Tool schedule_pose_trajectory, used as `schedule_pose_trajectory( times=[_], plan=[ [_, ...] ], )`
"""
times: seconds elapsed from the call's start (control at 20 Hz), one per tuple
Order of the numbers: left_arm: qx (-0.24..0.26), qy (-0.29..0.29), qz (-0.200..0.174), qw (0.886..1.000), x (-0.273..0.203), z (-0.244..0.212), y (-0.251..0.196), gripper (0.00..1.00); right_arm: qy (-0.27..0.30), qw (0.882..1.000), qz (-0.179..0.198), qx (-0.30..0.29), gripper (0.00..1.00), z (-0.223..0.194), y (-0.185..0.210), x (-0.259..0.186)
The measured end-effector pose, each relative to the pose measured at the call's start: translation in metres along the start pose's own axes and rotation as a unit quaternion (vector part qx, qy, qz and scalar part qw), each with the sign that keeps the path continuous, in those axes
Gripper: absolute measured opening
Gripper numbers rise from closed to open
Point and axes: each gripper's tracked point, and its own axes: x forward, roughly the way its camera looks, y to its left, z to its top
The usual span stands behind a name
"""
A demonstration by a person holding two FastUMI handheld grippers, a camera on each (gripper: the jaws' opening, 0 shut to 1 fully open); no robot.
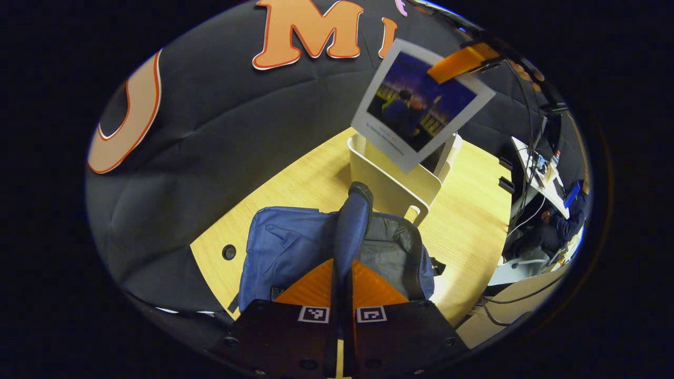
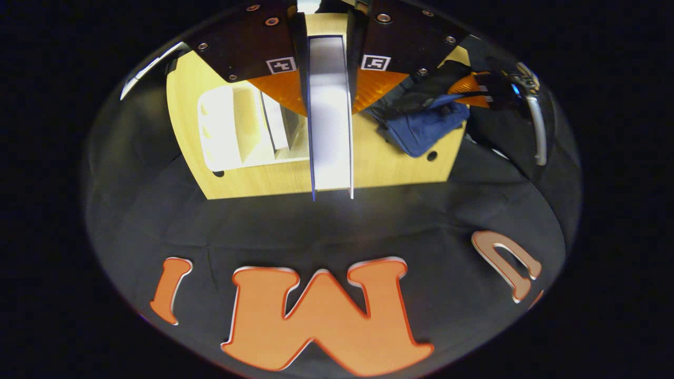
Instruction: Open the schoolbag, grab two books from the bookshelf and put them into the schoolbag.
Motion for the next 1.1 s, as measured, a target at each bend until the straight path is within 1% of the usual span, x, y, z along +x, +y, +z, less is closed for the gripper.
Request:
schedule_pose_trajectory(
  times=[0.1, 0.2, 0.3, 0.4, 0.55, 0.7, 0.8, 0.9, 1.0, 1.1],
  plan=[
    [0.003, 0.0, 0.005, 1.0, -0.002, 0.003, 0.002, 0.05, -0.035, 0.998, 0.043, 0.027, 0.3, 0.004, 0.013, -0.033],
    [0.002, -0.003, 0.011, 1.0, -0.003, 0.004, 0.003, 0.05, -0.052, 0.995, 0.068, 0.052, 0.3, -0.004, 0.013, -0.044],
    [0.001, -0.007, 0.019, 1.0, -0.004, 0.006, 0.004, 0.05, -0.057, 0.991, 0.086, 0.087, 0.3, -0.028, 0.007, -0.05],
    [0.003, -0.012, 0.029, 0.999, -0.008, 0.009, 0.008, 0.05, -0.049, 0.985, 0.106, 0.127, 0.3, -0.061, 0.006, -0.05],
    [0.007, -0.015, 0.041, 0.999, -0.013, 0.013, 0.01, 0.05, -0.028, 0.971, 0.134, 0.197, 0.3, -0.113, 0.011, -0.031],
    [0.013, -0.014, 0.049, 0.999, -0.015, 0.016, 0.012, 0.05, -0.003, 0.95, 0.164, 0.265, 0.3, -0.162, 0.027, -0.008],
    [0.016, -0.013, 0.052, 0.998, -0.016, 0.019, 0.009, 0.05, 0.008, 0.939, 0.173, 0.297, 0.3, -0.187, 0.037, 0.011],
    [0.02, -0.014, 0.055, 0.998, -0.019, 0.021, 0.008, 0.05, 0.018, 0.934, 0.175, 0.312, 0.29, -0.213, 0.046, 0.033],
    [0.024, -0.016, 0.056, 0.998, -0.021, 0.026, 0.004, 0.05, 0.021, 0.926, 0.187, 0.328, 0.3, -0.225, 0.059, 0.049],
    [0.029, -0.016, 0.057, 0.998, -0.022, 0.027, 0.0, 0.05, 0.008, 0.915, 0.218, 0.34, 0.3, -0.227, 0.075, 0.066]
  ],
)
